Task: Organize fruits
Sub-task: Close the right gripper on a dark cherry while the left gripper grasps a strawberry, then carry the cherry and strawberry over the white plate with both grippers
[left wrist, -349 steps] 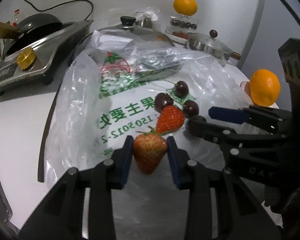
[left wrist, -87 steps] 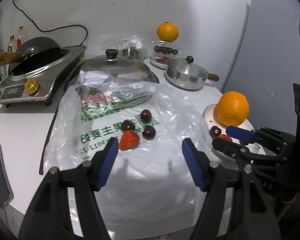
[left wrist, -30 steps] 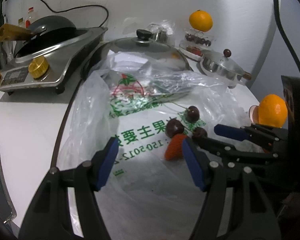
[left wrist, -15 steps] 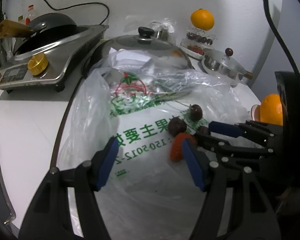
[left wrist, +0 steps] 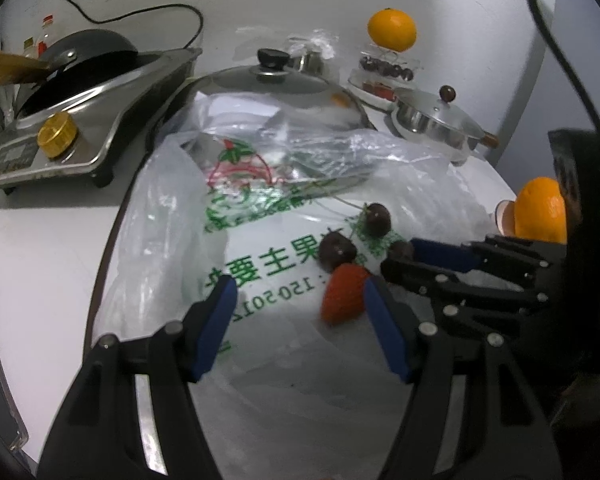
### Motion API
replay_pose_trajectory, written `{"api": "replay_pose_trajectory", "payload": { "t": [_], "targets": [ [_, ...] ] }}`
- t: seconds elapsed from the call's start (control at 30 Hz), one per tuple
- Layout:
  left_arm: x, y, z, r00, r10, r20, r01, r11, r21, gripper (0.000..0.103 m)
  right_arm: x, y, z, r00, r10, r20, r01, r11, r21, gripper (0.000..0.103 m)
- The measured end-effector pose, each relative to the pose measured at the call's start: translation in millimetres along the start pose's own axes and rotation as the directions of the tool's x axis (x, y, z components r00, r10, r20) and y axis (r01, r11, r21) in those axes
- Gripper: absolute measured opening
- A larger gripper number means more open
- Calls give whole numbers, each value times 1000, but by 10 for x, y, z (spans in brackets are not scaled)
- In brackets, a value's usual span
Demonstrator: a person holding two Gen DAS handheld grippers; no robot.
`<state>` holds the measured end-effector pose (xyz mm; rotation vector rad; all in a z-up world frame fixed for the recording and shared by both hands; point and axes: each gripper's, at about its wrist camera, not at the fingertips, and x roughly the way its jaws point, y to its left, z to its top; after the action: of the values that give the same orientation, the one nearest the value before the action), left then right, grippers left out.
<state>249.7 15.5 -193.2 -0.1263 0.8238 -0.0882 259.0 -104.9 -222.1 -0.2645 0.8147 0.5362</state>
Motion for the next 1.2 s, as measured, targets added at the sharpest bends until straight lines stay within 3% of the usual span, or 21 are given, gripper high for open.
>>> {"api": "replay_pose_trajectory", "payload": {
  "t": [0.7,0.77,1.0,1.07,1.2],
  "targets": [
    [272,-348,38,999,-15,-42,20,993,115,66,-265,-270,-59,998,-27,57,24,998,52,30],
    [289,-352,34,999,-13,-52,19,993,119,57,-272,-278,-60,998,-27,59,24,998,53,30],
    [329,-315,-2,998,-8,-69,16,993,113,45,-283,-268,-61,998,-29,59,26,998,50,30],
    [313,-320,-9,997,-22,-69,30,993,118,37,-298,-252,-55,998,-32,61,29,998,47,30],
    [274,-316,-26,998,-29,-64,36,993,115,36,-328,-214,-37,997,-37,67,34,998,43,30]
  ]
}}
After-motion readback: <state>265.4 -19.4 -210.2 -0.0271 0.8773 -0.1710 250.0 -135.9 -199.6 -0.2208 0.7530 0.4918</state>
